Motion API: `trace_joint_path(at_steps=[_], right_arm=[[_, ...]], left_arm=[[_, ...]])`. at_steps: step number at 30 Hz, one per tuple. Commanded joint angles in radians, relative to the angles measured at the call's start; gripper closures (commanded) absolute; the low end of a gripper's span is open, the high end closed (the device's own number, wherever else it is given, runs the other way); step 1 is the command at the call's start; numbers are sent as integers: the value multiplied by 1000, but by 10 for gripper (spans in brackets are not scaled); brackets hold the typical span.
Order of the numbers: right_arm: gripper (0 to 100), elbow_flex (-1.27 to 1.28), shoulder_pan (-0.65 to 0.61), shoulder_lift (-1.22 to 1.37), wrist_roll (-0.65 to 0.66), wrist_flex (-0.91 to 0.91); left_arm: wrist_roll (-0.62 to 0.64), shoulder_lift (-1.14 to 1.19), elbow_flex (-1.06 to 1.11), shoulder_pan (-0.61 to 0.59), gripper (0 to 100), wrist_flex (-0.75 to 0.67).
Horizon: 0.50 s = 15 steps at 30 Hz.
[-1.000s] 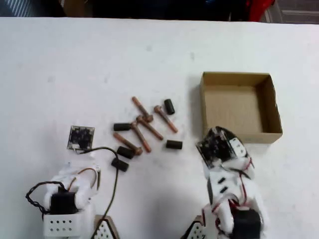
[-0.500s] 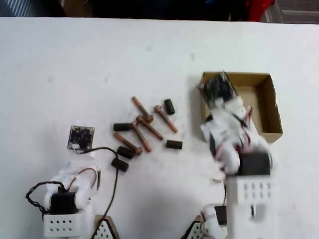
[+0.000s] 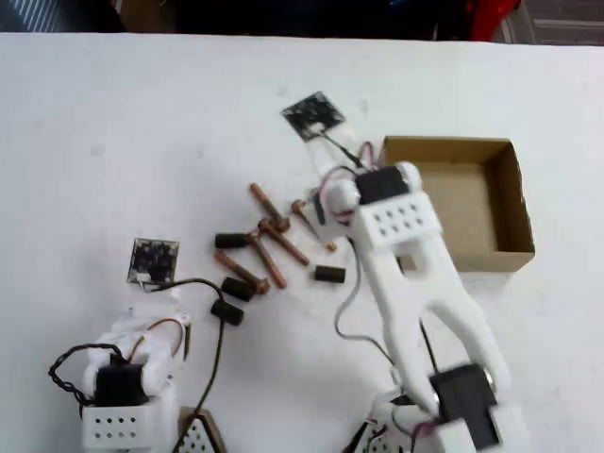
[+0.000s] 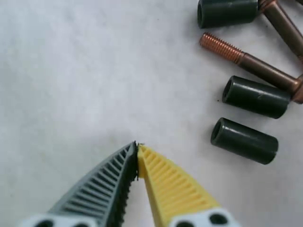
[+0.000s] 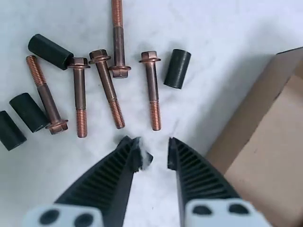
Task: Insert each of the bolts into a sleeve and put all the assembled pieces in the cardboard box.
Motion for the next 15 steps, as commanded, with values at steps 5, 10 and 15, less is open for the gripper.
trace_joint_path(at_steps=[5,10,15], right_arm=[[882,-333,-16,381,-60,7],[884,-494,-16,570,-63,7],[885,-626,-8,717,-61,28]], left_arm=[[6,-5,-2,-4,976,-26],[6,-5,-2,-4,976,-26],[6,-5,-2,-4,976,-26]])
